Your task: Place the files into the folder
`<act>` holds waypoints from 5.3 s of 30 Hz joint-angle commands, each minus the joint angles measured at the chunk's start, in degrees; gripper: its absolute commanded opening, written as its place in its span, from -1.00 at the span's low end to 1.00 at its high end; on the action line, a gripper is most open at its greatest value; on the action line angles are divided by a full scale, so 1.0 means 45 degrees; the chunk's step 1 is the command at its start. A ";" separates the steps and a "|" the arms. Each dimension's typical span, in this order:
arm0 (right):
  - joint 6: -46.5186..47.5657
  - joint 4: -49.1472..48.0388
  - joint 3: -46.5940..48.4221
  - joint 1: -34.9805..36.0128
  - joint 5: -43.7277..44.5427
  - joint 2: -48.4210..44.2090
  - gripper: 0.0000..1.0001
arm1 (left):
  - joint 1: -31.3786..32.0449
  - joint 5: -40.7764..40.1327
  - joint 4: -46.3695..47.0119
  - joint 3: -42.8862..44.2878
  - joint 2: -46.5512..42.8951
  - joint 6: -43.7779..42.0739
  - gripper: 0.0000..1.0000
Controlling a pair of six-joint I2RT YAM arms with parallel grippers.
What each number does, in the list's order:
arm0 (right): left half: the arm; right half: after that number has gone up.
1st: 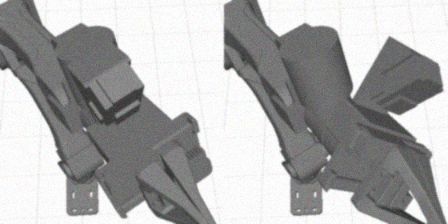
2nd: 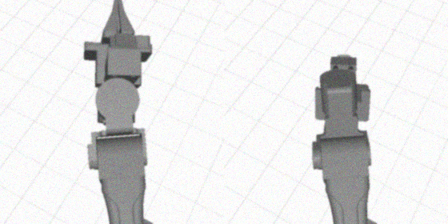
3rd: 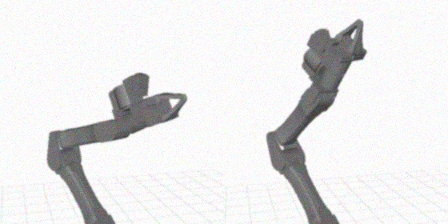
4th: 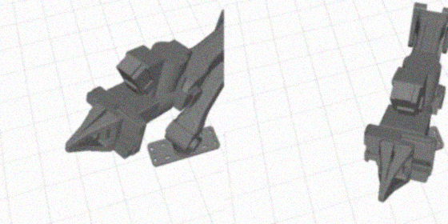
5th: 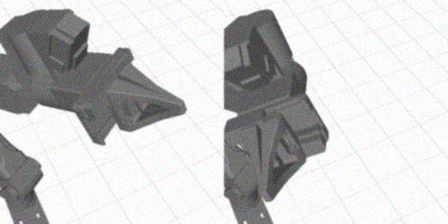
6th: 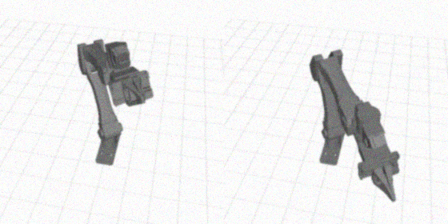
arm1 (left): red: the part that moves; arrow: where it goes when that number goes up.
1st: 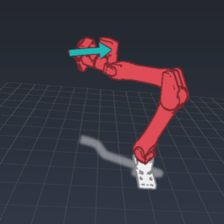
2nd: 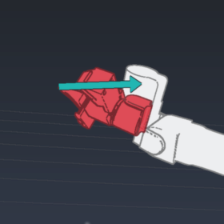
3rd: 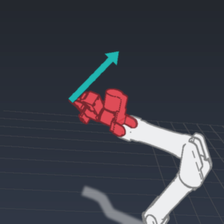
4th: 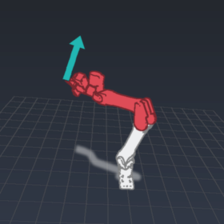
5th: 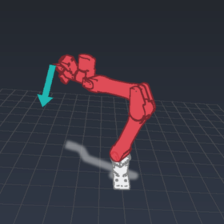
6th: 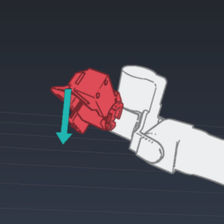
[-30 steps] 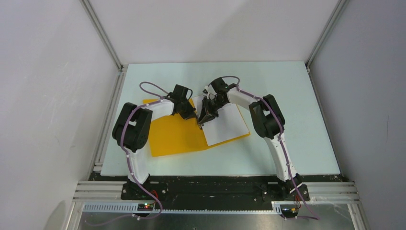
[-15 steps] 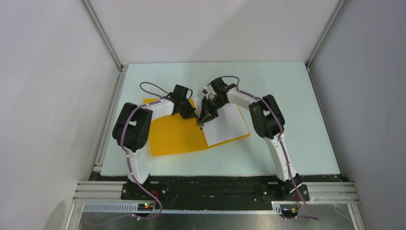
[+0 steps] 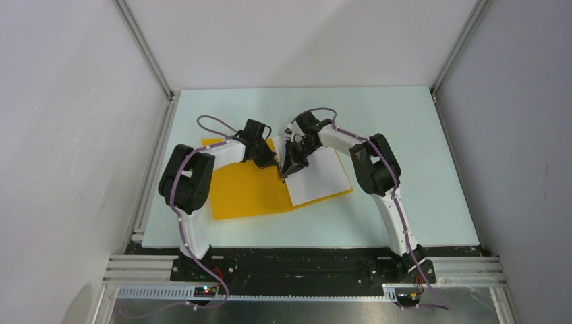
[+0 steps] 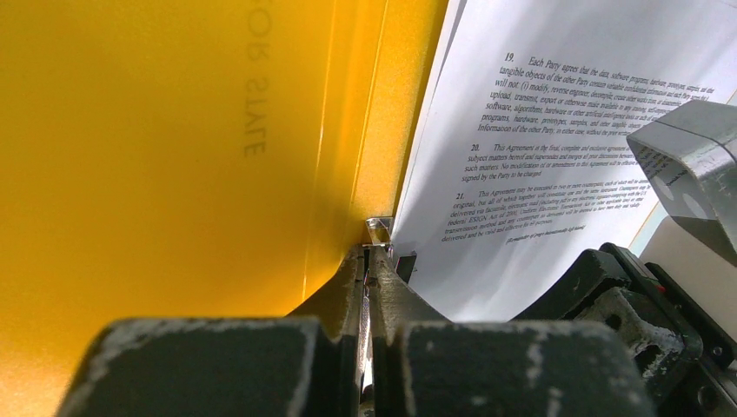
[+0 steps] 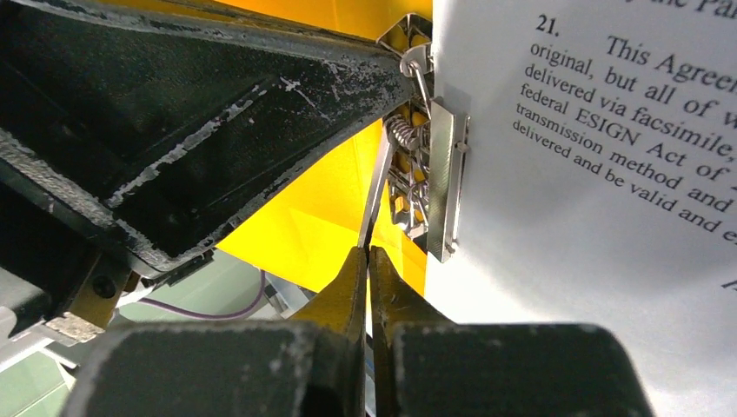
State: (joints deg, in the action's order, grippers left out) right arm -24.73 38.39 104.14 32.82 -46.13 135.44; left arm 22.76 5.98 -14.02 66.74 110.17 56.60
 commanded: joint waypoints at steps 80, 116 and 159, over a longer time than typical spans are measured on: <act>0.0555 0.2700 0.1085 0.0619 0.4177 0.2507 -1.00 | 0.0413 0.0561 -0.0528 -0.1214 0.1227 0.1829 -1.00; 0.2612 0.1305 0.0859 -0.2090 0.0921 -0.2385 -0.01 | -0.2063 0.0822 -0.1569 0.1135 -0.5696 -0.6854 0.60; 0.6417 0.2284 -0.1433 -0.3824 0.0230 -0.1904 0.68 | -0.4804 0.9246 -0.2040 0.0839 -0.6643 -0.5165 0.99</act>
State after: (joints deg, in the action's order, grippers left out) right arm 6.09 49.54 95.48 12.62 -41.60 126.08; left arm -2.81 44.27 -25.47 67.24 83.09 32.64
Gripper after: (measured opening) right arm 0.838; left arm 0.996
